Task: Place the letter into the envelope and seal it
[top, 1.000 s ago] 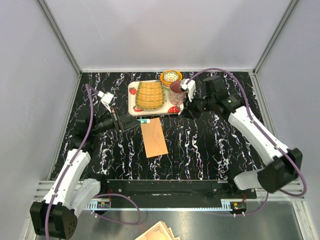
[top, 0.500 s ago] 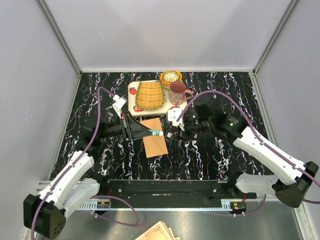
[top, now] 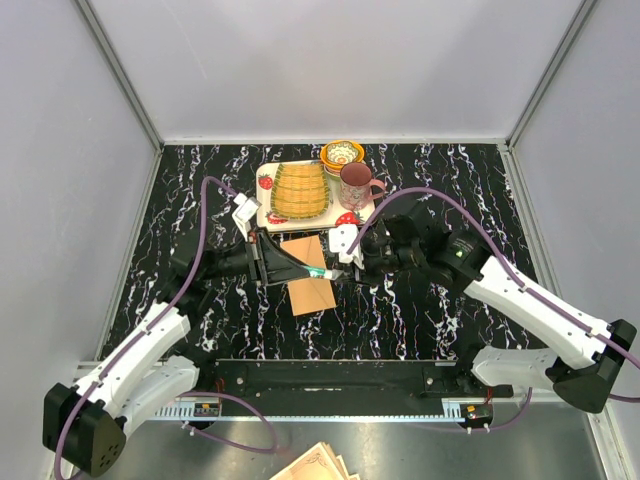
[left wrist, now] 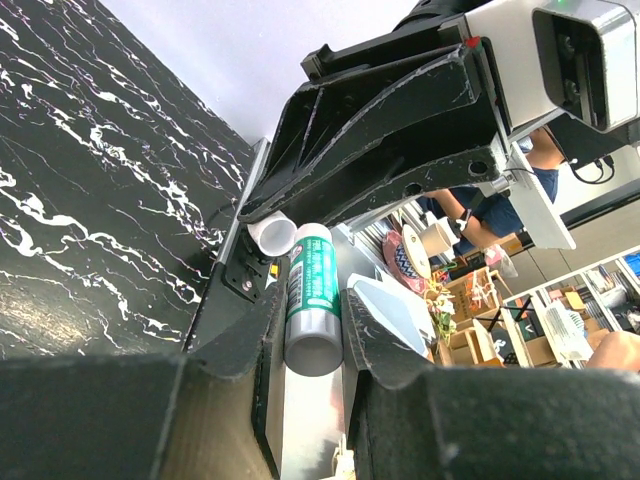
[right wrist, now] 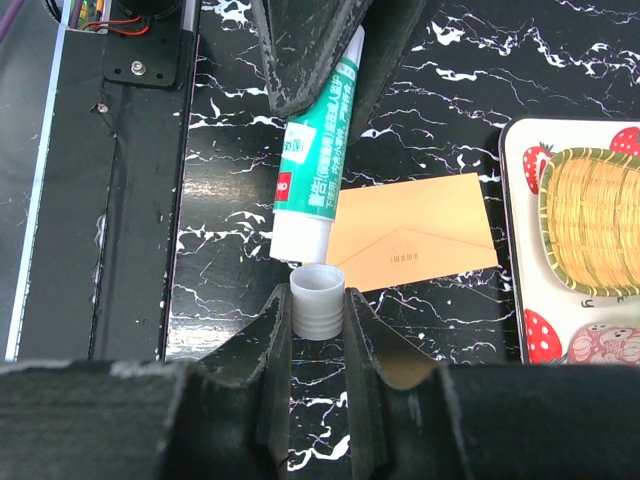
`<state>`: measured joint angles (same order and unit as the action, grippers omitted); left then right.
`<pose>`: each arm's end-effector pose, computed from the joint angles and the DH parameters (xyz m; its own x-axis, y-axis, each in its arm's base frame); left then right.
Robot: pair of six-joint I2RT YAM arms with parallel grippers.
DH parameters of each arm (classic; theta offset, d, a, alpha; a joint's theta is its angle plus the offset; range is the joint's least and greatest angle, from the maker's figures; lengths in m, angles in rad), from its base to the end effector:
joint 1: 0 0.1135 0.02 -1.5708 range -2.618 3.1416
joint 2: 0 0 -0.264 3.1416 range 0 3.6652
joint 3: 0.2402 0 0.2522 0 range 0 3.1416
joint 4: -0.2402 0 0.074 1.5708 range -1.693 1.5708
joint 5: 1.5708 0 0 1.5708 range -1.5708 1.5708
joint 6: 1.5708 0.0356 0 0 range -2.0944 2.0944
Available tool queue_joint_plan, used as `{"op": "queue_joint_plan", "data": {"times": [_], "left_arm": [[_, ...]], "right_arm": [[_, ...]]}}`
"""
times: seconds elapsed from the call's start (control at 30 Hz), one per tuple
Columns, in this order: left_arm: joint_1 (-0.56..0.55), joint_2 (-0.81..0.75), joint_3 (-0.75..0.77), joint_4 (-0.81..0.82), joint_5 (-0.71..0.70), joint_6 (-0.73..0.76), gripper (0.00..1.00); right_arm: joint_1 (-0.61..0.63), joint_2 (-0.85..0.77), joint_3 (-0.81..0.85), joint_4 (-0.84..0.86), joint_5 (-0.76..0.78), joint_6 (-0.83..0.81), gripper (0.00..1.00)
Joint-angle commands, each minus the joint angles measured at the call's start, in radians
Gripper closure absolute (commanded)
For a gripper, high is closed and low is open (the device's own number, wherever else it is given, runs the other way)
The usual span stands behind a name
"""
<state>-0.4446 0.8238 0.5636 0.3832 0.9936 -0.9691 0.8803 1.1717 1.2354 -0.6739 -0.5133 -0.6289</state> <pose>0.1546 -0.1067 0.3136 -0.7497 -0.1411 -0.6465 0.6492 0.0329 -0.7599 0.1420 0.1993 0.3720 0.2507 -0.5011 -0.8283 -0.9651 -0.0621 -0.2545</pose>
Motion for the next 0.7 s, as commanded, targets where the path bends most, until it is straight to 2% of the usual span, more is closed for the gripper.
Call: {"op": "queue_joint_plan", "data": {"times": [0.0,0.67], "left_arm": [[-0.011,0.001,0.001,0.06,-0.024,-0.014,1.0],[-0.019,0.011,-0.002,-0.066,-0.064,0.047,1.0]], "right_arm": [[0.02,-0.02,-0.001,0.04,0.016,-0.015,0.83],[0.031,-0.037,0.001,0.056,0.009,-0.015,0.83]]}}
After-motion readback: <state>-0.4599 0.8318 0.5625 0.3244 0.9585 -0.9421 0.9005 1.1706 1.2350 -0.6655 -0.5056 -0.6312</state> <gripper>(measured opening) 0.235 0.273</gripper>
